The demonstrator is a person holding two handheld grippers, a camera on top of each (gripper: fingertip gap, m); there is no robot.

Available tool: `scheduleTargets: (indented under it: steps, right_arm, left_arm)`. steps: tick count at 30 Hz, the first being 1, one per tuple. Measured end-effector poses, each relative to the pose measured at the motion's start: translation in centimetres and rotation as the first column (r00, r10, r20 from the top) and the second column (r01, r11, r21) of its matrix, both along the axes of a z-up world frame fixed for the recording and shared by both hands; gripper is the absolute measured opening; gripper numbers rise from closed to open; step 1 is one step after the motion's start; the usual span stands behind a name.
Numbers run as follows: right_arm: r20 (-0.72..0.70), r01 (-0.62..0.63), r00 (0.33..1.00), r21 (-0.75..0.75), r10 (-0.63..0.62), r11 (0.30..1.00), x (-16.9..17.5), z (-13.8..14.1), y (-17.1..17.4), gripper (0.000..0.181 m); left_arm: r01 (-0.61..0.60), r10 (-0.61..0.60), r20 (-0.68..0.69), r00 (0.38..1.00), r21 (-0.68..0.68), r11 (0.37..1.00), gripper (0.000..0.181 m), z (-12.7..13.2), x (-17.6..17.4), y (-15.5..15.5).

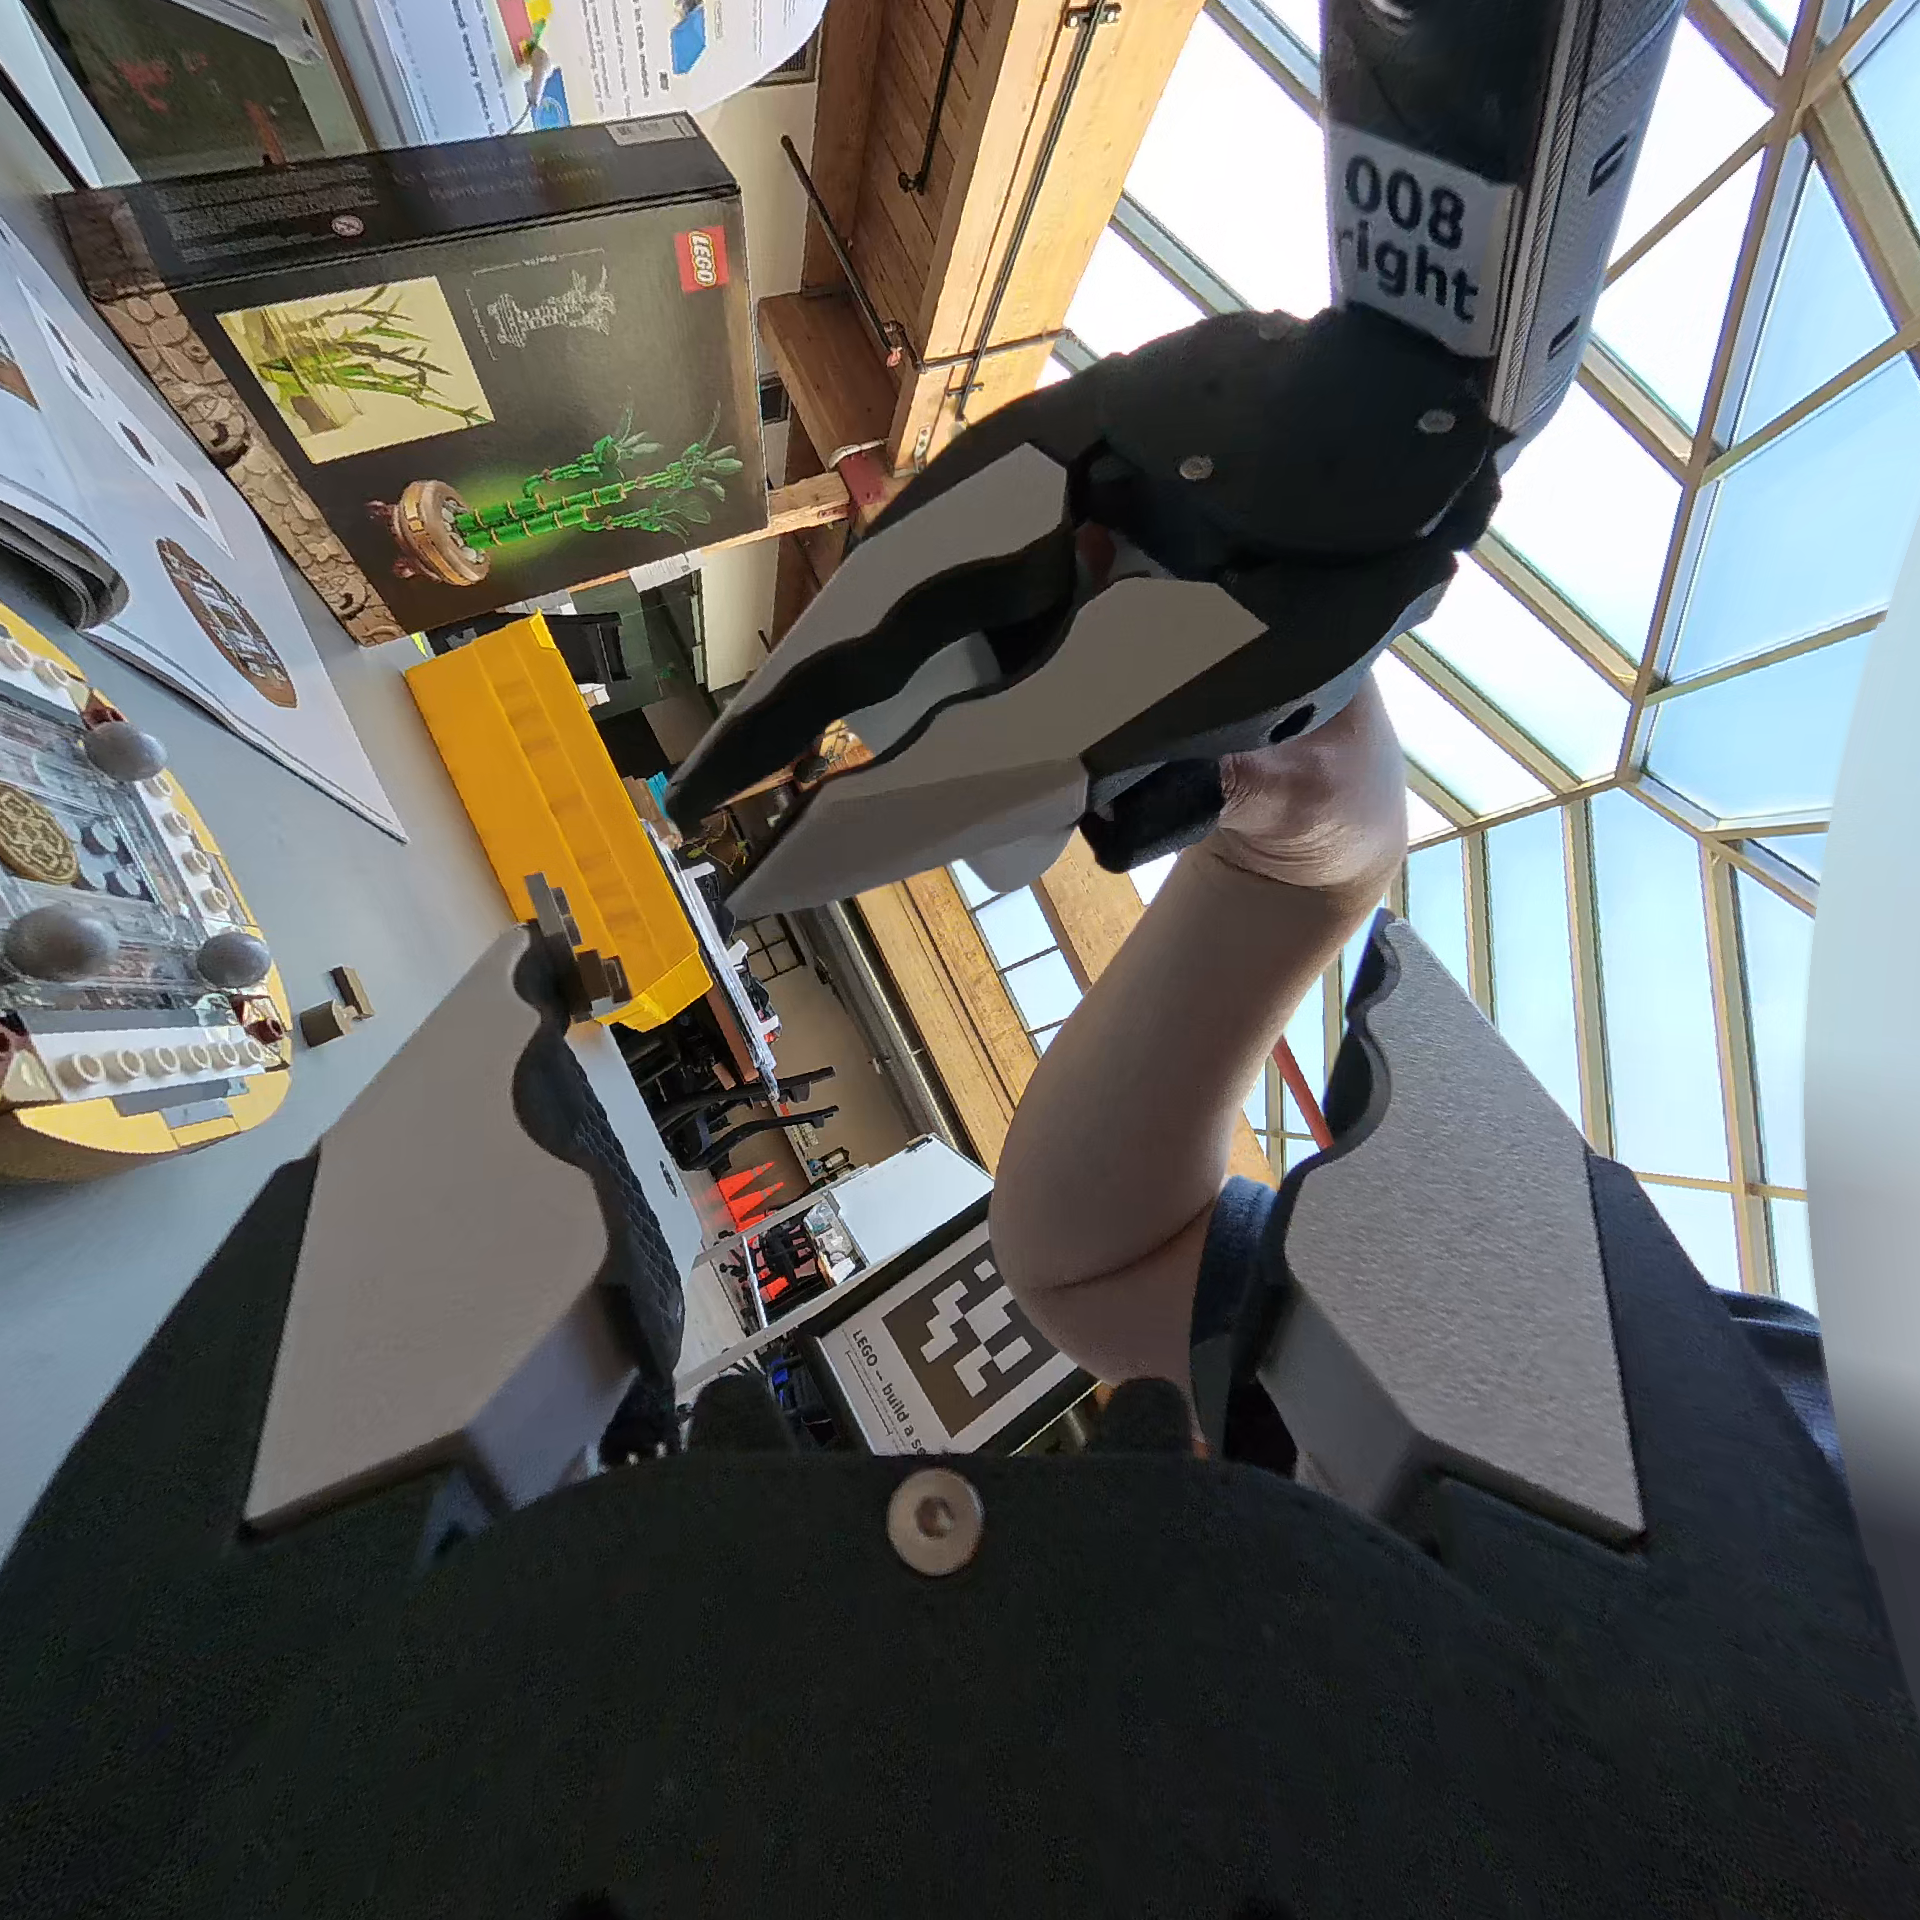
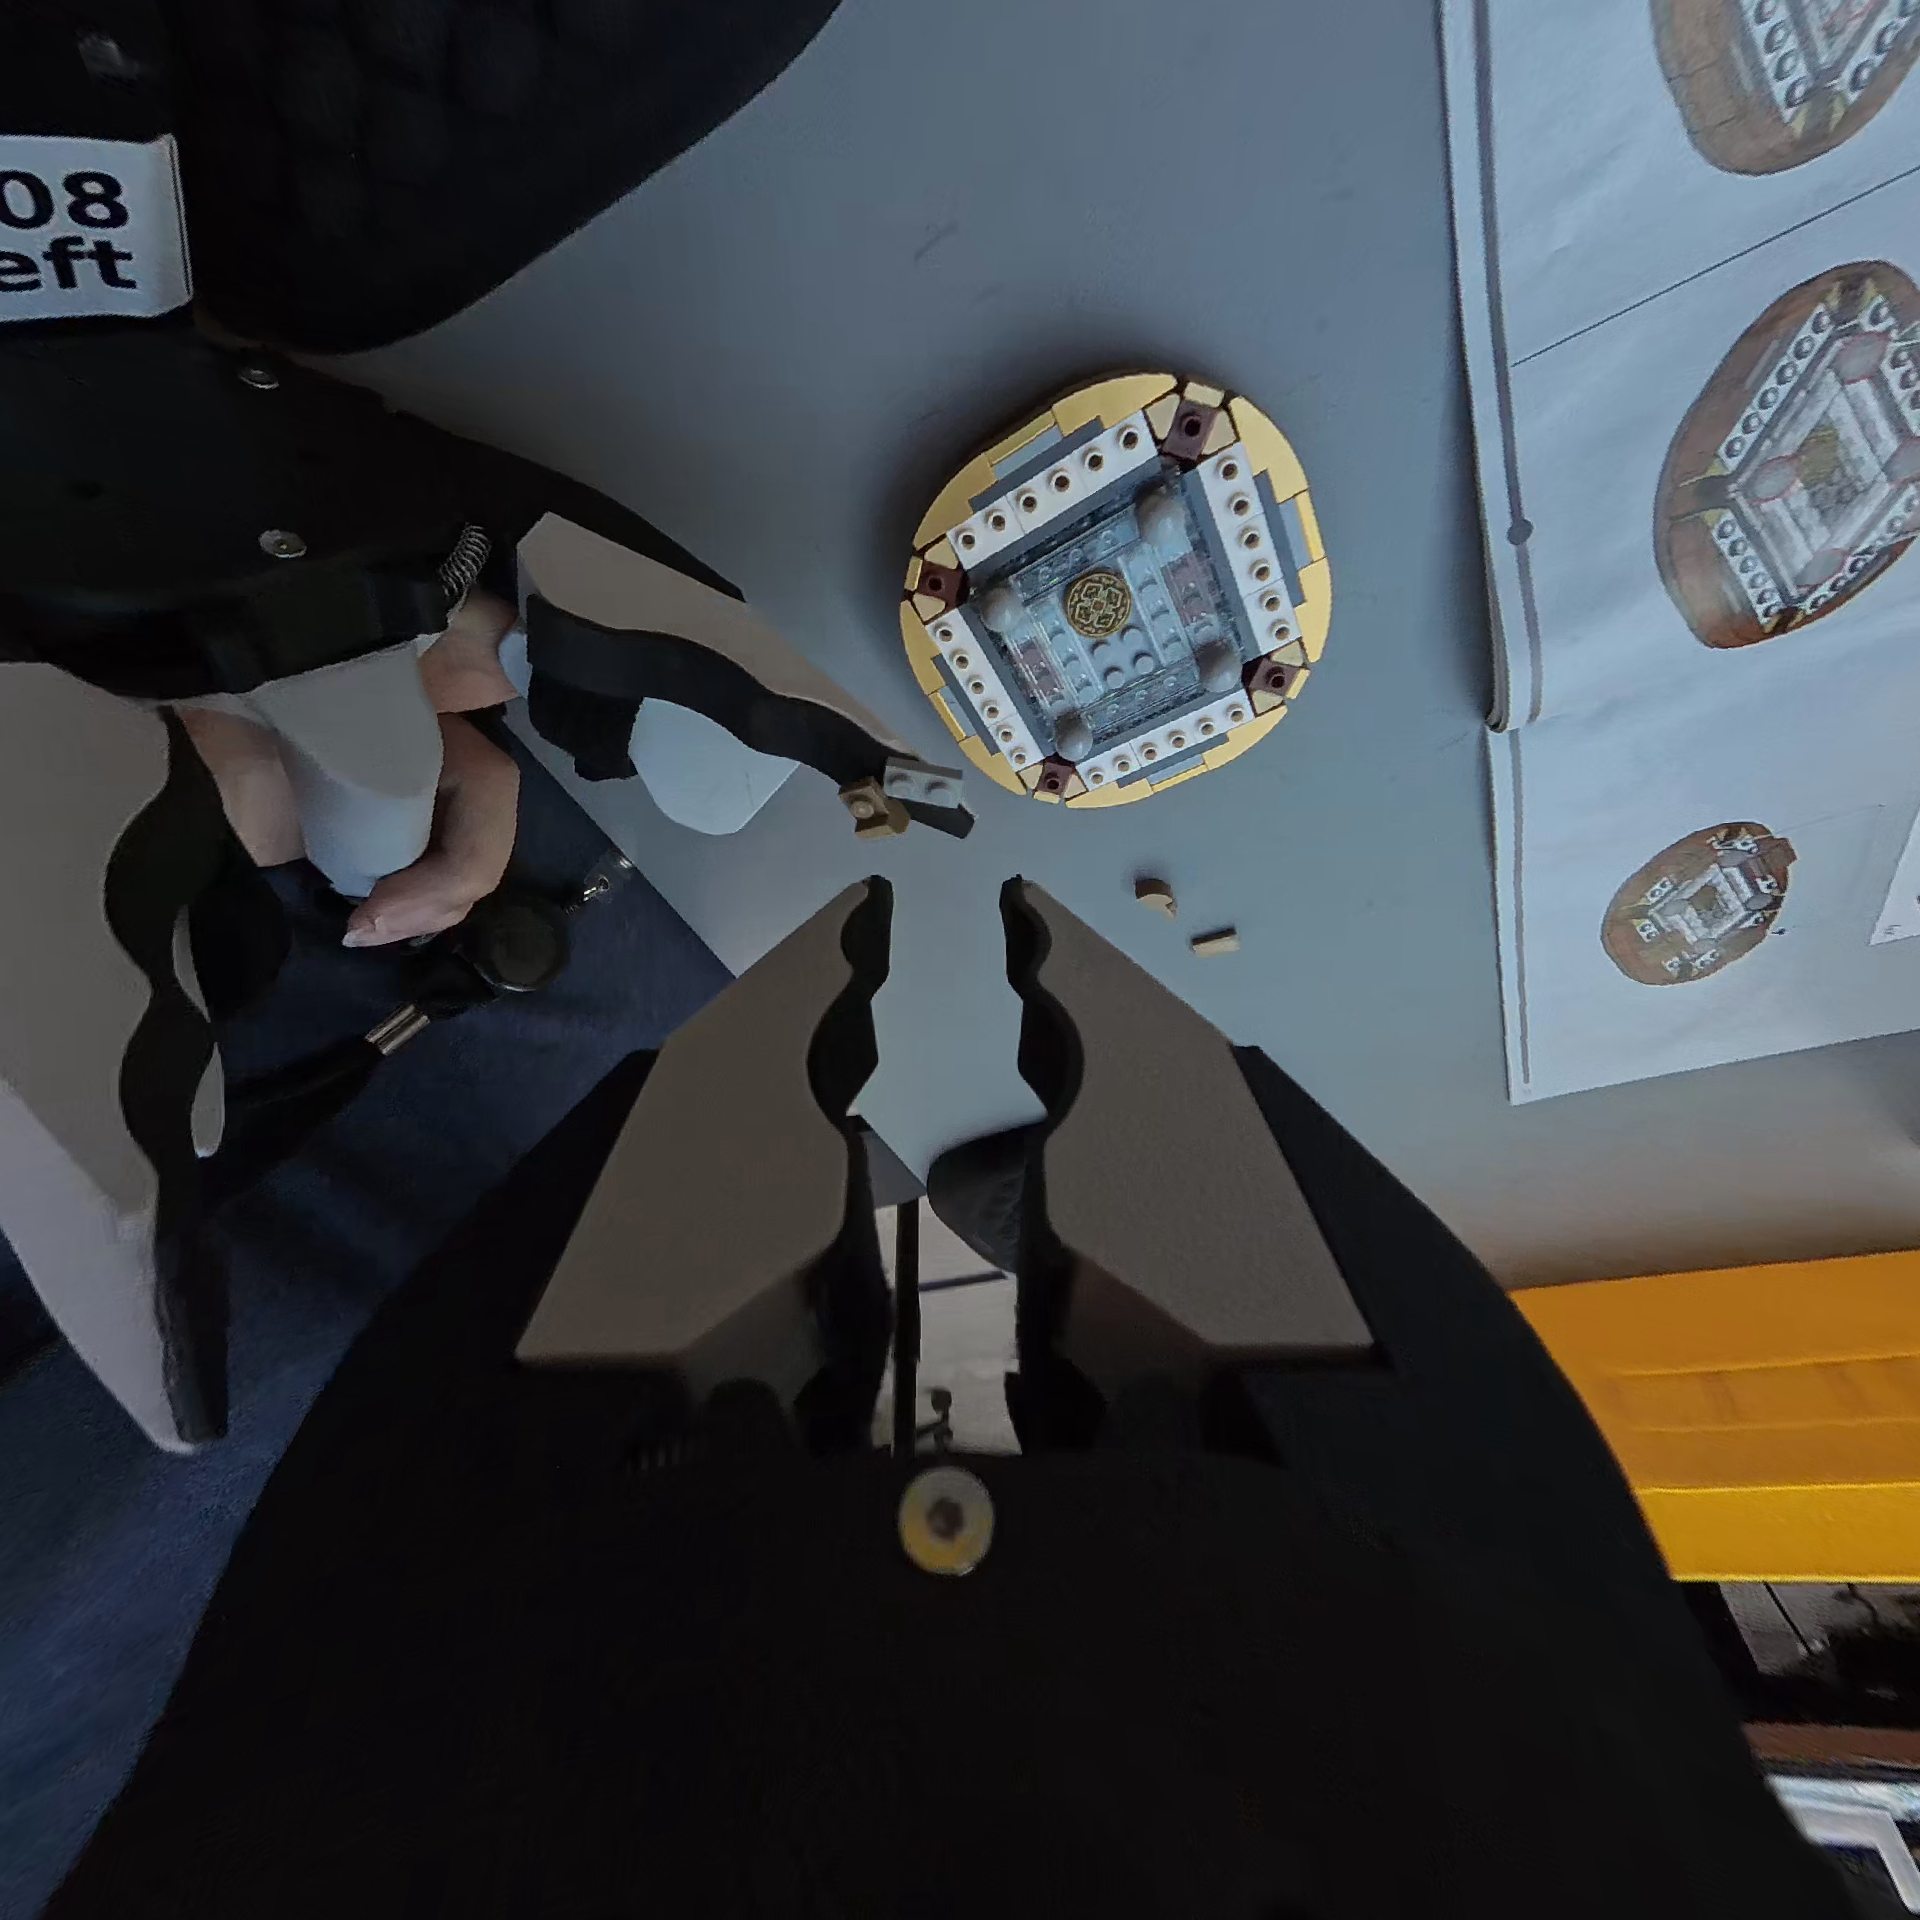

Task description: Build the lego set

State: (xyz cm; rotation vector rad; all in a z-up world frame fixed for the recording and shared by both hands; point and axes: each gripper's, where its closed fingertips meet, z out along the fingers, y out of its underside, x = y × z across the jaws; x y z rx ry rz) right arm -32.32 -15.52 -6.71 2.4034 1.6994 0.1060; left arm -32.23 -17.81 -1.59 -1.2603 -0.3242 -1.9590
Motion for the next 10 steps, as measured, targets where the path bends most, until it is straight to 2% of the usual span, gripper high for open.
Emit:
scheduleTargets:
  steps: [3, 5, 7, 10]
  right_arm:
    - [-0.201, 0.057, 0.978, 0.050, -0.045, 0.997, -0.5, 1.8, 1.1, 0.018]
    - [-0.395, 0.101, 0.917, 0.107, -0.051, 0.989, -1.0, 3.4, 2.4, 0.017]
    - [-0.593, 0.122, 0.805, 0.203, 0.023, 0.971, -1.3, 5.5, 3.8, 0.017]
    - [-0.816, 0.159, 0.553, 0.303, 0.170, 0.940, -1.4, 8.5, 4.0, 0.017]
  left_arm:
    - [-0.009, 0.009, -0.002, 1.000, 0.018, 1.000, 0.145, 0.3, -0.5, -0.1]
    - [-0.015, 0.015, -0.004, 1.000, 0.031, 0.999, 0.145, 0.5, -0.8, -0.1]
    - [-0.012, 0.012, -0.005, 1.000, 0.044, 0.999, 0.144, 0.7, -0.9, -0.2]
    - [0.005, -0.005, -0.007, 1.000, 0.060, 0.998, 0.144, 0.9, -0.9, -0.4]
